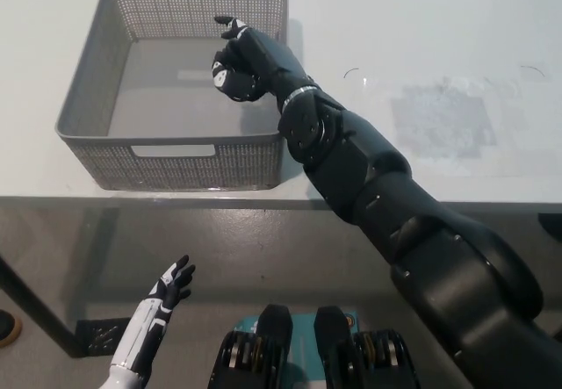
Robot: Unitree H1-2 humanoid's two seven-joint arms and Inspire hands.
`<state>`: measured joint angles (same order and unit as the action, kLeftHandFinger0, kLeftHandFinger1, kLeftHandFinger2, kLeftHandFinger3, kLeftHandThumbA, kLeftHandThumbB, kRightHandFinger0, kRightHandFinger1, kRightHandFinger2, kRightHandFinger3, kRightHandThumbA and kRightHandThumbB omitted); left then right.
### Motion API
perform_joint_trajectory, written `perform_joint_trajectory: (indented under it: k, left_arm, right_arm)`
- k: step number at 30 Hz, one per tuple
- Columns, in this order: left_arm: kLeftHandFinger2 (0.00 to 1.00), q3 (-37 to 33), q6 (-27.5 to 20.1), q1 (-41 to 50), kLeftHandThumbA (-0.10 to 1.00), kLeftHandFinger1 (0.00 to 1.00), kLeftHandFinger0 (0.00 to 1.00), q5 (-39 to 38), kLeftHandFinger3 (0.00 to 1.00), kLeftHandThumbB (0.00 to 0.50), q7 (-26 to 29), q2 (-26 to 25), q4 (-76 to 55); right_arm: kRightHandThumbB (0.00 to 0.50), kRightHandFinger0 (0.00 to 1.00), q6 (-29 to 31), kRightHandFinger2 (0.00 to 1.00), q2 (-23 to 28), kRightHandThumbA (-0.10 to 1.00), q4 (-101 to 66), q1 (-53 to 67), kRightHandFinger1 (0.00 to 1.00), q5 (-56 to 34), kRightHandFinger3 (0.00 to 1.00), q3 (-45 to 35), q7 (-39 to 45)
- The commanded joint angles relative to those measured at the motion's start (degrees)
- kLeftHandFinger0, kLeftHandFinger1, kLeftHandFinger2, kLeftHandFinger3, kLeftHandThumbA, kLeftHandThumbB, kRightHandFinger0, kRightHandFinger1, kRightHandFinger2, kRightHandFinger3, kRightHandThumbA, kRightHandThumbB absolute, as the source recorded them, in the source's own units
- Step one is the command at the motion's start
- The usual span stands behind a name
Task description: Use the right hand to pick up a webcam and put it into a container on the left side
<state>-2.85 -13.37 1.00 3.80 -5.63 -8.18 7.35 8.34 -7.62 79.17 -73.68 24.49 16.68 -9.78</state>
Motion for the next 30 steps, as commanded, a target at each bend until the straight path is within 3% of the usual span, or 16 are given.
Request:
perform_joint_trajectory:
  k: [1,3,5,7,10,11,14,16,24,30]
  left_arm:
    - [1.0,-0.37,-0.38,-0.97,1.0,1.0,1.0,0.77,1.0,0.173,-0.67,-1.12,-1.08]
    - [1.0,-0.46,-0.22,-0.83,1.0,1.0,1.0,0.44,1.0,0.17,-0.86,-1.07,-1.17]
    - [1.0,-0.6,-0.67,-0.79,1.0,1.0,1.0,0.54,1.0,0.15,-0.91,-1.12,-0.92]
    - [1.0,-0.62,-0.37,-0.85,1.0,1.0,1.0,0.49,1.0,0.157,-0.93,-1.11,-1.04]
    - [1.0,-0.7,-0.13,-1.14,1.0,1.0,1.0,0.68,1.0,0.159,-0.96,-1.23,-1.11]
    - [1.0,-0.74,0.06,-1.08,1.0,1.0,1.0,0.96,1.0,0.162,-0.85,-1.23,-1.19]
    - [1.0,-0.75,-0.27,-0.97,1.0,1.0,1.0,1.1,1.0,0.149,-0.8,-1.36,-0.99]
    - [1.0,-0.73,-0.25,-0.75,1.0,1.0,1.0,0.85,1.0,0.146,-0.95,-1.41,-1.17]
    - [1.0,-0.57,-0.09,-1.17,1.0,1.0,1.0,1.0,1.0,0.147,-0.98,-1.8,-1.24]
    - [1.0,-0.5,-0.01,-1.24,1.0,1.0,1.0,1.08,1.0,0.136,-1.06,-2.08,-1.13]
  right_arm:
    - [0.385,1.0,1.91,1.0,1.69,0.74,-1.97,-3.49,1.0,-0.91,1.0,0.67,5.03]
    - [0.386,1.0,1.83,1.0,2.29,0.93,-2.85,-3.41,1.0,-0.91,1.0,0.77,6.38]
    - [0.382,1.0,1.54,1.0,2.95,1.0,-4.03,-3.46,1.0,-0.6,1.0,0.96,6.32]
    - [0.395,1.0,1.34,1.0,3.61,1.0,-5.53,-3.66,1.0,-0.81,1.0,0.65,6.35]
    - [0.355,1.0,2.66,1.0,4.78,1.0,-9.16,-3.61,1.0,-3.11,1.0,-1.95,4.89]
    - [0.375,1.0,3.14,1.0,5.0,1.0,-10.3,-3.43,1.0,-4.64,1.0,-3.47,4.8]
    - [0.363,1.0,3.51,1.0,6.5,1.0,-17.23,-2.72,1.0,-6.41,1.0,-6.67,3.78]
    - [0.393,1.0,2.88,1.0,7.57,1.0,-21.37,-2.15,1.0,-6.37,1.0,-7.5,4.02]
    - [0.403,1.0,-5.29,1.0,12.52,1.0,-48.99,2.98,1.0,-13.47,1.0,-16.13,8.49]
    - [0.363,1.0,-10.9,1.0,15.66,1.0,-69.66,11.04,1.0,-17.08,1.0,-20.61,10.36]
